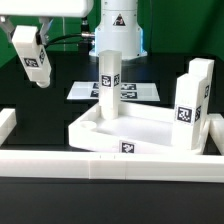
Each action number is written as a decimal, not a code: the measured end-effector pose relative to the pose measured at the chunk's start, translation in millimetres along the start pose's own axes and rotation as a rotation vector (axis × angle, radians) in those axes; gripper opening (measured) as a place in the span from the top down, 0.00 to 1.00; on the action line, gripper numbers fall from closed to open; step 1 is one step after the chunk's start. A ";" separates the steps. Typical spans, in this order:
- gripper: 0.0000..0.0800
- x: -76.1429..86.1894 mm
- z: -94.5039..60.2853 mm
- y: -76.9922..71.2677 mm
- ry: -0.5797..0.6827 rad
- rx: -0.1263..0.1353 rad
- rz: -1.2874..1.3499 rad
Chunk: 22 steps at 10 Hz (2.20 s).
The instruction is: Assemble desk
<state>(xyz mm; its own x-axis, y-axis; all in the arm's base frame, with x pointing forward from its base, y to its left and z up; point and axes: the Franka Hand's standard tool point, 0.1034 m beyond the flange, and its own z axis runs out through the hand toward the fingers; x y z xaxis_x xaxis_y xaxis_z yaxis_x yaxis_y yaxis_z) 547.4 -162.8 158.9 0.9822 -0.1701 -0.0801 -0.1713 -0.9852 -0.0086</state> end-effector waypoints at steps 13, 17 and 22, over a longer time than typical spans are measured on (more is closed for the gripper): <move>0.64 35.9 -8.3 -51.1 0.462 -0.031 0.098; 0.64 31.7 -2.8 -82.7 0.555 -0.018 0.114; 0.64 20.1 4.8 -77.4 0.578 -0.030 0.132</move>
Offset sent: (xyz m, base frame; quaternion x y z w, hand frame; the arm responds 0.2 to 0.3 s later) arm 0.0000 0.0000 0.0000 0.0000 0.1938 0.0000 0.9810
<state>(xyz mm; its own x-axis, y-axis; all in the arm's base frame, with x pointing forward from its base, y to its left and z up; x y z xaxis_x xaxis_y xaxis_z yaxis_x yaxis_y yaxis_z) 580.0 -89.9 153.2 0.8373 -0.2671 0.4771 -0.3006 -0.9537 -0.0063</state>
